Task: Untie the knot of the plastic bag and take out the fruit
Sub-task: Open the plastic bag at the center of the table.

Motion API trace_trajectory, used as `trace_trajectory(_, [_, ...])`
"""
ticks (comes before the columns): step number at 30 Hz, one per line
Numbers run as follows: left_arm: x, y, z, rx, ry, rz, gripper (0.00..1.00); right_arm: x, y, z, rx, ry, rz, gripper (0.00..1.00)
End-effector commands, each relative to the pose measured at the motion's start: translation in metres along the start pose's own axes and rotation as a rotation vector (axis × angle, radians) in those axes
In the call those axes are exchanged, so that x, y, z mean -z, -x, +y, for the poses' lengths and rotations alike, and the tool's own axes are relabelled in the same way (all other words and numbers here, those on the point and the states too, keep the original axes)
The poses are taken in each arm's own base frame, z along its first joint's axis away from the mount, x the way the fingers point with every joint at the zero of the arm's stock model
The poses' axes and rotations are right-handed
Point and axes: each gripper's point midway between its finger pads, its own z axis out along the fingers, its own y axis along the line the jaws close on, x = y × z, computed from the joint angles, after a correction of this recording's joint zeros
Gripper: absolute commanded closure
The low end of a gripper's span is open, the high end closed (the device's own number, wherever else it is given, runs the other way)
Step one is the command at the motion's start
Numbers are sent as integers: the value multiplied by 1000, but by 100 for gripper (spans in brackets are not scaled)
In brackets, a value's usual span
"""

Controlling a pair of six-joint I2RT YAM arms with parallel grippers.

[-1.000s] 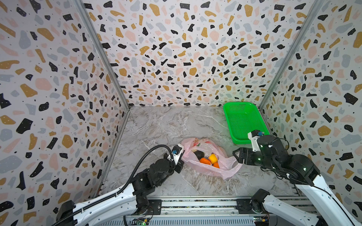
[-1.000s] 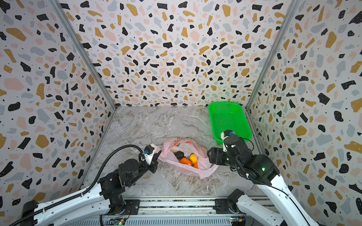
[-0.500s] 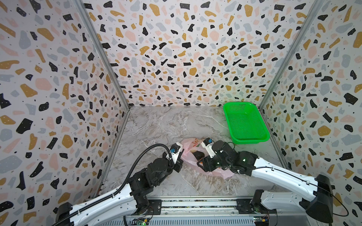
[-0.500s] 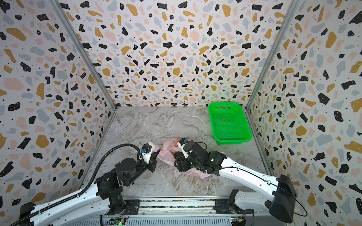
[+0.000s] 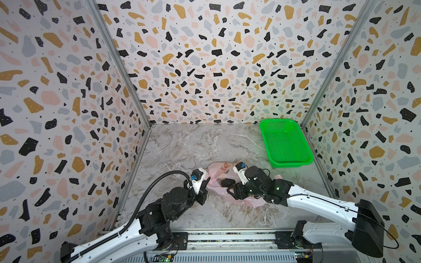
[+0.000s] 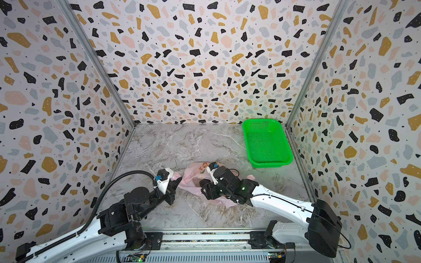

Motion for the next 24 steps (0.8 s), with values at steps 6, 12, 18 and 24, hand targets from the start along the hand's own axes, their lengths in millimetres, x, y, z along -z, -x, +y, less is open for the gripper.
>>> trace_trajectory(6, [-5, 0, 1, 17, 21, -29, 76, -5, 17, -5, -30, -19, -38, 33])
trace_trajectory(12, [-5, -9, 1, 25, 18, 18, 47, -4, 22, -9, -45, -9, -59, 33])
trace_trajectory(18, [-10, -8, -1, -7, 24, 48, 50, -4, 25, -4, -30, 10, -56, 33])
trace_trajectory(24, [-20, 7, -3, -28, 40, 27, 69, -7, 13, -6, -40, 24, -30, 33])
